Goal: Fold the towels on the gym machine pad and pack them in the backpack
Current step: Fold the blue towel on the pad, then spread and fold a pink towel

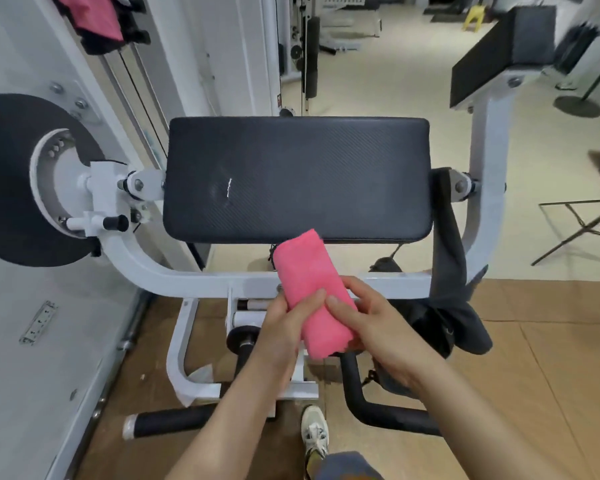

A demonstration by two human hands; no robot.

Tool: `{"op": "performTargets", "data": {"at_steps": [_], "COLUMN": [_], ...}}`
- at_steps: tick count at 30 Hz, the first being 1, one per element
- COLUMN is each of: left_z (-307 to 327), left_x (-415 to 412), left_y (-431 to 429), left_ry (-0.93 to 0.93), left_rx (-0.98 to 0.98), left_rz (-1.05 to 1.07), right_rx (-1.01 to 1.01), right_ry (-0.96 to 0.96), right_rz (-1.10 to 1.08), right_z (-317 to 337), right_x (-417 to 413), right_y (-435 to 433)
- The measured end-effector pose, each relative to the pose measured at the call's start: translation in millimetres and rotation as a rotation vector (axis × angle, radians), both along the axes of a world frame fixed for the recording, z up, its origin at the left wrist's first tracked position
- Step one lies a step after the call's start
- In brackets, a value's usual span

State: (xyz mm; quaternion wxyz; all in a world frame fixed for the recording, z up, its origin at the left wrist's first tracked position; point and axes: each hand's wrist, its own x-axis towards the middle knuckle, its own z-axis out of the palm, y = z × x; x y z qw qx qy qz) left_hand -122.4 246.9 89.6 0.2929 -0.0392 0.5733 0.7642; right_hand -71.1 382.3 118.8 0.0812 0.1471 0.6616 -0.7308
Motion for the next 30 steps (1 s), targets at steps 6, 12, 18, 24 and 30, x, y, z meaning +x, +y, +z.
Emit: {"op": "performTargets", "data": {"at_steps": [6,12,18,24,30], "left_z": [23,14,-10,-73,-139], "left_x": [-1,3,25,58,51], "left_y": [9,49,134,222,243], "left_ry": [0.076,0.28,0.35,0.105,0.03], "left_rx": [-0.01,-0.26,-0.398,-0.598,-1.128], "left_rz": [0.084,0.08,0.077,0.089,-0.313], "right_rx": [0.107,0.326,0.254,0.841,1.134], "right_ry": [-0.068,-0.145,-0.12,0.15,0.189], "right_rz": [0.119,0.111,0.172,0.334,0.424], "right_z": [11,18,-12,-56,-96], "right_x": [34,37,48,61,58], "right_y": [41,100,190,282,325]}}
